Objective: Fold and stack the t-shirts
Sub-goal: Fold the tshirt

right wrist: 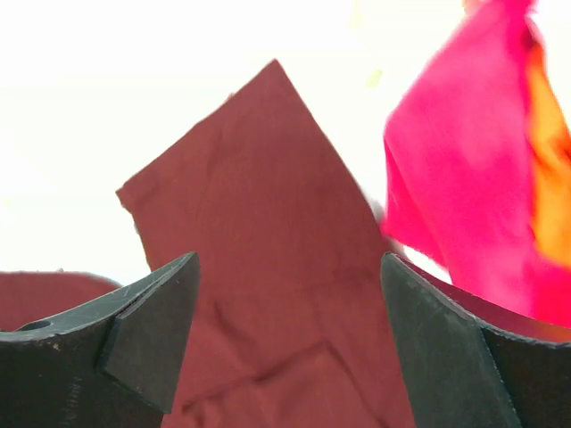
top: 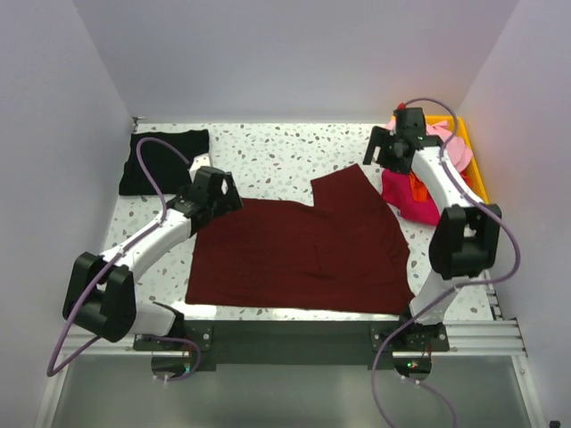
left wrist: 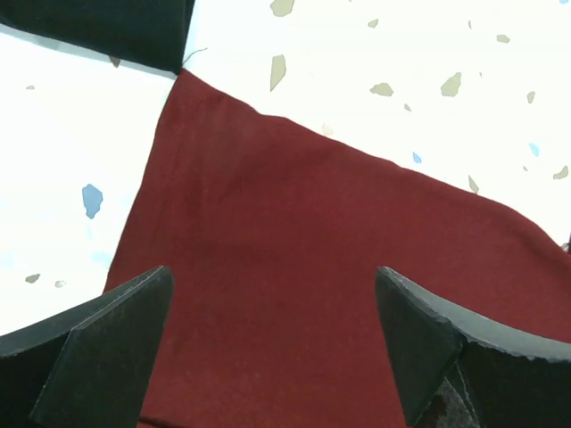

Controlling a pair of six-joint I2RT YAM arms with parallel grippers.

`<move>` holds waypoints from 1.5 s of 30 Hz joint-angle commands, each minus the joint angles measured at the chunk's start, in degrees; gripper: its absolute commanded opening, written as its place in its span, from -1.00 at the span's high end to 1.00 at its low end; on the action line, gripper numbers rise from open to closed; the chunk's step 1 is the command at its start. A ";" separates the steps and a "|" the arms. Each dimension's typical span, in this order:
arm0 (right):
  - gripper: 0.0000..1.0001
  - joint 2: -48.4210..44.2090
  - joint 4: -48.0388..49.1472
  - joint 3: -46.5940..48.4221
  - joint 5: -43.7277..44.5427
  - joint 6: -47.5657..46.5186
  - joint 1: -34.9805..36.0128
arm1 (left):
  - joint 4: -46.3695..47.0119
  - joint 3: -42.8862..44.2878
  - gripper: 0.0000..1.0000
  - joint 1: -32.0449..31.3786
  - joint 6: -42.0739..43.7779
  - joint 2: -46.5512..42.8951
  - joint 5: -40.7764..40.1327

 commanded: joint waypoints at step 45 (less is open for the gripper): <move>0.55 39.43 -2.55 32.87 7.94 -4.94 5.26 | -3.49 2.67 -1.00 3.23 3.00 4.86 -0.70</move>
